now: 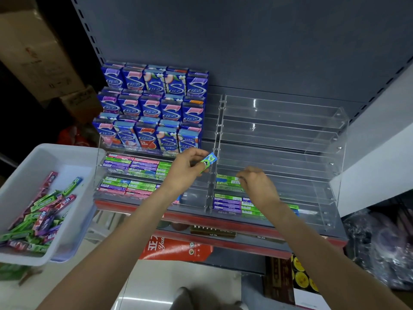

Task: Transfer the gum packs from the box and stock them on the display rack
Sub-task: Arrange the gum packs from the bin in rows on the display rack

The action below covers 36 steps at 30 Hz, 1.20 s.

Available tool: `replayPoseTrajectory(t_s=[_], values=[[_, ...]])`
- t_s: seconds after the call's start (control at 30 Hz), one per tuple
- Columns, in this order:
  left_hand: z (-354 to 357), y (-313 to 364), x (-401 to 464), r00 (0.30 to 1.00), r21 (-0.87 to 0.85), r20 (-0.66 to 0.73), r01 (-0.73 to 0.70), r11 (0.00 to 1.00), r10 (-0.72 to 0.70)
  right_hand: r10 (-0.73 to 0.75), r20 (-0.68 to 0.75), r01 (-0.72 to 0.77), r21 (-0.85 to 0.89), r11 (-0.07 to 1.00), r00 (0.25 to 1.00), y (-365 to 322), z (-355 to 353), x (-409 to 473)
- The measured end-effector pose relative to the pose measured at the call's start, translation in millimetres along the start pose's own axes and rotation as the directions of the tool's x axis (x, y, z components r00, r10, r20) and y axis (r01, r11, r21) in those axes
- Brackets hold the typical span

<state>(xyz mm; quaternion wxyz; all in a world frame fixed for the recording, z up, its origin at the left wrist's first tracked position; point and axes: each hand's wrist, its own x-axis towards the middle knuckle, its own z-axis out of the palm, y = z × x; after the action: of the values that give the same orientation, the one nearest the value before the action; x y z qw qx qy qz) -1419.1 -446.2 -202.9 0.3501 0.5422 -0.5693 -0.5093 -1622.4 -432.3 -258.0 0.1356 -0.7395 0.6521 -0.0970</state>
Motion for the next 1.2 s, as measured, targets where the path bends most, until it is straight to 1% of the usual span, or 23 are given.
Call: replayPoseTrajectory(t_s=[0.03,0.17,0.27,0.33,0.43,0.5,0.57,0.63,0.67,0.73,0.77,0.83,0.93,1.0,1.03,1.07,1.1,1.17,1.2], values=[[0,0,0,1.000,0.008,0.005,-0.005,1.000,0.005,-0.020,0.001,0.020,-0.028,0.999,1.000,-2,0,0],[-1,0,2,1.000,0.012,0.014,-0.011,1.000,0.011,0.000,0.044,-0.002,0.048,0.999,0.999,-6,-7,2],[1,3,0,0.998,-0.001,0.015,-0.053,0.999,0.053,0.003,0.071,-0.004,0.018,1.000,0.997,-7,-10,2],[3,6,0,0.996,0.005,0.027,-0.084,0.996,0.083,0.011,0.069,-0.013,0.029,0.999,0.998,-5,-13,1],[7,7,2,0.994,0.040,0.064,-0.094,0.995,0.091,0.018,0.035,-0.021,0.112,0.993,0.999,2,-16,0],[12,7,5,0.993,0.095,0.074,-0.099,0.991,0.092,0.026,-0.006,-0.024,0.229,0.973,1.000,6,-19,-1],[18,7,9,0.991,0.145,0.084,-0.118,0.982,0.107,0.070,-0.055,-0.041,0.423,0.905,0.996,6,-27,-4],[27,9,9,0.987,0.157,0.116,-0.130,0.979,0.113,0.095,-0.056,-0.040,0.618,0.785,0.994,3,-36,-9],[32,11,9,0.984,0.157,0.135,-0.138,0.978,0.117,0.086,-0.048,-0.030,0.681,0.732,0.995,2,-40,-10],[41,14,8,0.978,0.164,0.161,-0.159,0.974,0.132,0.061,-0.052,-0.001,0.755,0.656,0.997,0,-45,-14],[45,14,8,0.977,0.176,0.158,-0.169,0.970,0.142,0.074,-0.067,0.005,0.776,0.631,0.995,1,-45,-14],[48,13,8,0.981,0.246,0.097,-0.186,0.951,0.167,0.149,-0.109,-0.007,0.783,0.622,0.983,6,-45,-14],[37,0,10,0.980,0.416,-0.043,-0.160,0.895,0.195,0.291,-0.137,-0.099,0.736,0.669,0.947,22,-40,-13],[28,-8,8,0.977,0.506,-0.056,-0.148,0.850,0.204,0.333,-0.137,-0.167,0.654,0.738,0.933,28,-34,-14],[25,-11,7,0.977,0.551,-0.017,-0.168,0.817,0.212,0.328,-0.140,-0.180,0.611,0.771,0.934,29,-30,-14],[25,-14,5,0.974,0.604,0.052,-0.208,0.769,0.222,0.313,-0.146,-0.178,0.574,0.799,0.938,28,-27,-15],[26,-15,3,0.965,0.665,0.141,-0.259,0.700,0.223,0.295,-0.149,-0.171,0.545,0.821,0.944,27,-24,-15],[29,-17,2,0.928,0.773,0.307,-0.373,0.514,0.212,0.269,-0.149,-0.168,0.482,0.860,0.951,23,-17,-15],[30,-18,3,0.909,0.801,0.360,-0.417,0.430,0.211,0.258,-0.155,-0.167,0.439,0.883,0.954,22,-13,-14]])
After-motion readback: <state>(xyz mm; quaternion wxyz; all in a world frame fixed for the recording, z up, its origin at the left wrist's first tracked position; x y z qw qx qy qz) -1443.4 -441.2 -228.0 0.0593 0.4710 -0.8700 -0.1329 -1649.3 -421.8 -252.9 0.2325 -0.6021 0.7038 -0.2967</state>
